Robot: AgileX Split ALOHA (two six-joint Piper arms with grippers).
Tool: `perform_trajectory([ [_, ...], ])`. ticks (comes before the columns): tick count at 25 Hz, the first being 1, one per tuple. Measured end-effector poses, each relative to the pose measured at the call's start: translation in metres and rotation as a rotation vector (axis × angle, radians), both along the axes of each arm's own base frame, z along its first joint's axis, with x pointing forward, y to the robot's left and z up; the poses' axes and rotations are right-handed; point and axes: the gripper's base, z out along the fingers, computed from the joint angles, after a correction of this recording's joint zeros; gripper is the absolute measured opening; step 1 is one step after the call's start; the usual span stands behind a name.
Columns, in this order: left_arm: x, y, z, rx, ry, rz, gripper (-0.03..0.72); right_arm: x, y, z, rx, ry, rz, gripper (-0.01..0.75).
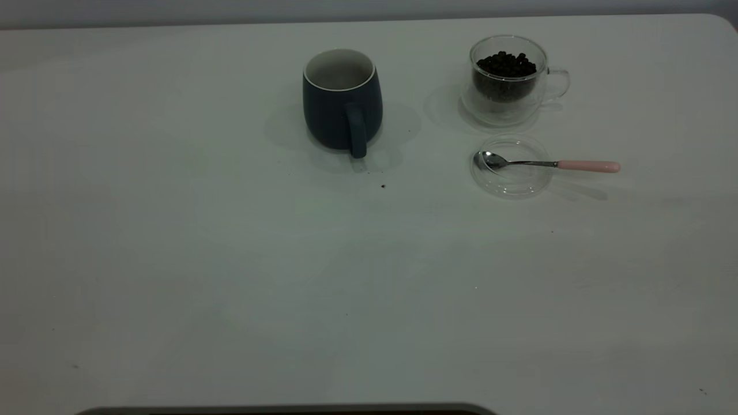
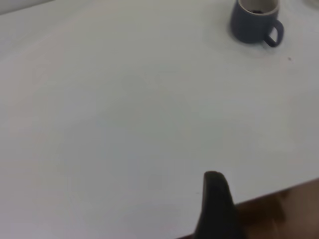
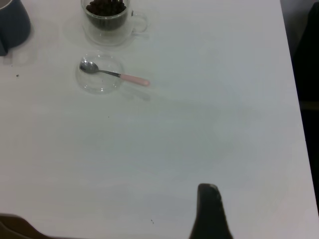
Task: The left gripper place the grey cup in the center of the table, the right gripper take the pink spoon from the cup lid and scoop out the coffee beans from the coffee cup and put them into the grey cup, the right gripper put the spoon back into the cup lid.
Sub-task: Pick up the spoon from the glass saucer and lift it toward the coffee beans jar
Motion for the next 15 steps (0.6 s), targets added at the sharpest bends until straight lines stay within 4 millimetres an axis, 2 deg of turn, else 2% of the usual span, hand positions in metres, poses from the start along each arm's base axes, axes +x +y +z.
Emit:
perform_trajectory([
  [7, -0.029, 0.000, -0.041, -0.070, -0.050, 0.185, 0.567, 0.000, 0.000, 0.000, 0.000, 0.000, 0.000, 0.573],
  [11, -0.036, -0.001, -0.065, -0.069, -0.081, 0.252, 0.567, 0.000, 0.000, 0.000, 0.000, 0.000, 0.000, 0.573],
  [15, -0.033, -0.003, -0.081, -0.049, -0.052, 0.251, 0.567, 0.000, 0.000, 0.000, 0.000, 0.000, 0.000, 0.573],
])
